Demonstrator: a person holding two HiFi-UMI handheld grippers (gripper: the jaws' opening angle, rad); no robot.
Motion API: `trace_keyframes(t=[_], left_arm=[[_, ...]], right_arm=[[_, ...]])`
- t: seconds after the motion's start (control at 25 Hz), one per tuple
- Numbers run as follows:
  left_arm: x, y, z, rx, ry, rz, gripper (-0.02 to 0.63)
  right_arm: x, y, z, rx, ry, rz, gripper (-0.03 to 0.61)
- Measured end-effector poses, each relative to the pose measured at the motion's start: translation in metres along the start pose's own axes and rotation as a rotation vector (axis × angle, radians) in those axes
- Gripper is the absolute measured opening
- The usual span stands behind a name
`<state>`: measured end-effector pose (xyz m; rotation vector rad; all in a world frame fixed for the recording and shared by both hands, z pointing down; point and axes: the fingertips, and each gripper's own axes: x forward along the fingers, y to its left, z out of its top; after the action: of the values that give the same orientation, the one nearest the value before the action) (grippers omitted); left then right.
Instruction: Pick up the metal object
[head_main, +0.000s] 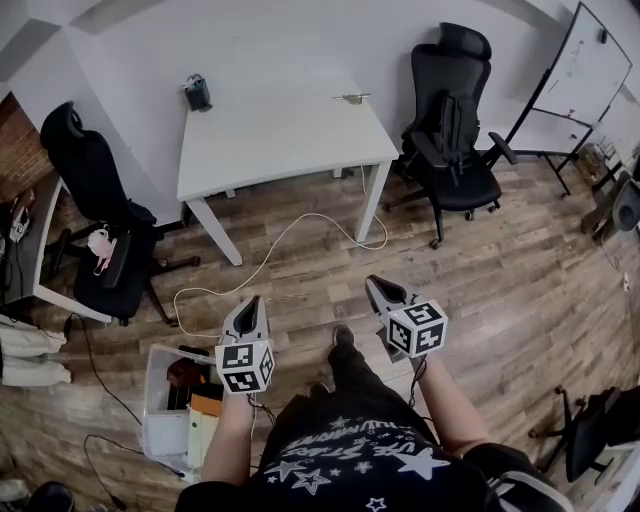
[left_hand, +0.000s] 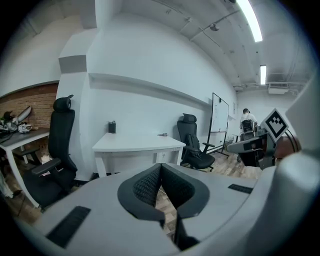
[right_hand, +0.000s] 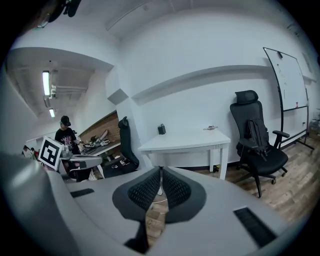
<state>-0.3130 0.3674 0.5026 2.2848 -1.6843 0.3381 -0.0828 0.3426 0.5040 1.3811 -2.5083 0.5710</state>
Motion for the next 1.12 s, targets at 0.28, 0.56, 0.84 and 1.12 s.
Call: trace_keyframes(t=[0.28, 0.56, 0.84, 1.12], left_arm=[[0.010, 0.001, -0.006, 0.000, 0.023, 0.000, 0.020], [0.040, 0.006, 0.005, 0.000, 0.027, 0.005, 0.020], [0.093, 0.011, 0.034, 0.020, 0.031, 0.017, 0.020], [0.171, 0.015, 0.074, 0.042, 0.023, 0.044, 0.020]], right_arm=[[0.003, -0.013, -0.002, 0.037, -0.007, -0.020, 0.049], [0.020, -0.044, 0.011, 0.056, -0.007, -0.047, 0.049], [0.057, -0.088, 0.042, 0.058, -0.007, -0.040, 0.049], [0.112, -0.154, 0.093, 0.053, -0.029, -0.027, 0.049]])
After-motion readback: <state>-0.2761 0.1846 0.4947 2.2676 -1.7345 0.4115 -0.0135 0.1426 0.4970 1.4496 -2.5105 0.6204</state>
